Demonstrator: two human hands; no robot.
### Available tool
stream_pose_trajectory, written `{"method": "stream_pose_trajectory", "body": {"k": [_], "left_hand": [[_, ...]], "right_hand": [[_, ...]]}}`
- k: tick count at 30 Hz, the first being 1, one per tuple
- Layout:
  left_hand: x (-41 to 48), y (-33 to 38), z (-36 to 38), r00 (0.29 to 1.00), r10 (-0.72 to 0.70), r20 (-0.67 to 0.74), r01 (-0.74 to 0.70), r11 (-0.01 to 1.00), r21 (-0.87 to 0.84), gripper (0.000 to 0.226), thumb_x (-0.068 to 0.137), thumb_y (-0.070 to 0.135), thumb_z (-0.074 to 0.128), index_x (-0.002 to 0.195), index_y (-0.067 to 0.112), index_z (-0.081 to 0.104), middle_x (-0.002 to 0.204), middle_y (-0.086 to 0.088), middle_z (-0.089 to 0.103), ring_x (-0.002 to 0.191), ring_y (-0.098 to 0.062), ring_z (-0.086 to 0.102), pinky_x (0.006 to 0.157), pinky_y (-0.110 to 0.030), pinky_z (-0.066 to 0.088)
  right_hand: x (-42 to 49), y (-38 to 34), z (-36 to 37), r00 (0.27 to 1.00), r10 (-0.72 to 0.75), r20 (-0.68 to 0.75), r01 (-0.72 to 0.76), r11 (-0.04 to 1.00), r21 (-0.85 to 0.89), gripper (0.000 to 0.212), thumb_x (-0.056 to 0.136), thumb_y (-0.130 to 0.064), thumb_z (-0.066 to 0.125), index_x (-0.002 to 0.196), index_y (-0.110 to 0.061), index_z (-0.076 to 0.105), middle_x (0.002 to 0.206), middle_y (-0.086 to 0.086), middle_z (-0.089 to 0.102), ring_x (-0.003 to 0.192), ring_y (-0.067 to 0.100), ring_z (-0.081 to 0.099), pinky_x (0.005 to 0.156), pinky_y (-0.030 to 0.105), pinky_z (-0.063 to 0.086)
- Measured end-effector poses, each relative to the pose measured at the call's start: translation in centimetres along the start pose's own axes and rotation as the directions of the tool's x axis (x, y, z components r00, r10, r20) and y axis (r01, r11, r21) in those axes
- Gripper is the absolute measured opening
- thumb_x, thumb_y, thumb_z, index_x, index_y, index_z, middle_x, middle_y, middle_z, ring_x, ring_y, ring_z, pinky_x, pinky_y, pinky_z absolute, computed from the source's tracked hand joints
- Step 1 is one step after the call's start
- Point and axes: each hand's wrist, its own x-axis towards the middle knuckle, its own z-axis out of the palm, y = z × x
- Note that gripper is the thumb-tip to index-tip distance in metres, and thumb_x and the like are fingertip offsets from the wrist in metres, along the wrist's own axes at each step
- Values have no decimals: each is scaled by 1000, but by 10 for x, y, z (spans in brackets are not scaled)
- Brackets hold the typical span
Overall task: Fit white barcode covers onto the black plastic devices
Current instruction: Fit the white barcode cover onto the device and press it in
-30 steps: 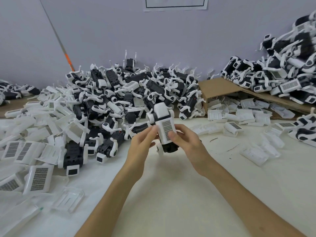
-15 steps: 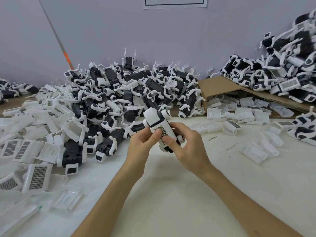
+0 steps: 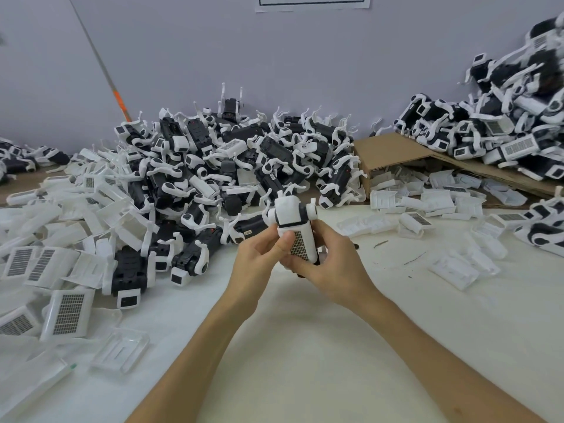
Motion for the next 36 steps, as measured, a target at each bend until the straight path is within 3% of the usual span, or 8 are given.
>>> {"method": "stream_pose_trajectory", "body": {"k": [11,16,20,24,27,30,33,36], "left_hand": [[1,0,-1,1000,-7,-8,7,1000,-1,34,97,38,55,103,13,77,102,-10,76,103,-25,70,89,-23,53],[0,0,1,996,-44,-77,43,999,-14,38,93,44,60,101,11,76,94,-14,76,87,-22,70,81,-29,56],[3,3,1,986,-162,-25,152,961,-231,48,94,48,53,122,14,71,114,-9,75,110,-22,70,96,-32,53],[4,3,0,980,-197,-7,190,953,-237,45,87,38,61,122,12,68,102,-2,75,95,-16,70,82,-23,52],[2,1,2,966,-254,-48,235,939,-250,51,78,40,69,114,5,63,104,-7,72,92,-19,68,78,-25,52],[1,1,2,947,-316,63,322,914,-248,59,87,48,62,131,9,58,128,-8,68,114,-24,66,92,-37,50],[-1,2,4,932,-289,219,329,927,-178,53,97,54,44,136,21,59,133,-5,67,125,-27,61,90,-33,50],[-1,1,6,941,-268,207,303,939,-165,56,96,55,40,135,20,60,129,-5,69,123,-25,63,106,-45,46]], "right_hand": [[-4,-7,3,988,-120,-99,115,992,-52,41,78,-38,83,112,-18,71,84,-11,73,76,15,70,61,38,60],[-4,-2,8,999,9,-46,-10,1000,-3,34,81,-39,81,109,-23,70,82,-9,74,75,11,72,67,29,60],[4,-6,1,972,195,132,-232,888,398,34,92,-36,65,117,-14,67,99,-2,75,90,10,71,73,21,55],[7,-13,-10,926,248,285,-376,672,638,47,94,-49,51,120,-15,70,108,3,73,93,10,68,72,21,54],[6,-9,-7,936,233,262,-340,788,513,43,91,-48,62,119,-16,68,102,2,71,92,14,66,76,25,54],[3,-8,-7,963,172,207,-244,880,407,34,87,-38,65,116,-21,69,104,3,73,98,13,69,80,21,54],[2,-7,-12,961,122,248,-202,922,330,35,91,-35,57,120,-17,66,112,5,71,106,14,68,87,22,53],[3,-5,-10,958,158,239,-224,932,283,48,83,-37,59,126,-16,56,121,8,66,113,16,64,98,31,50]]}}
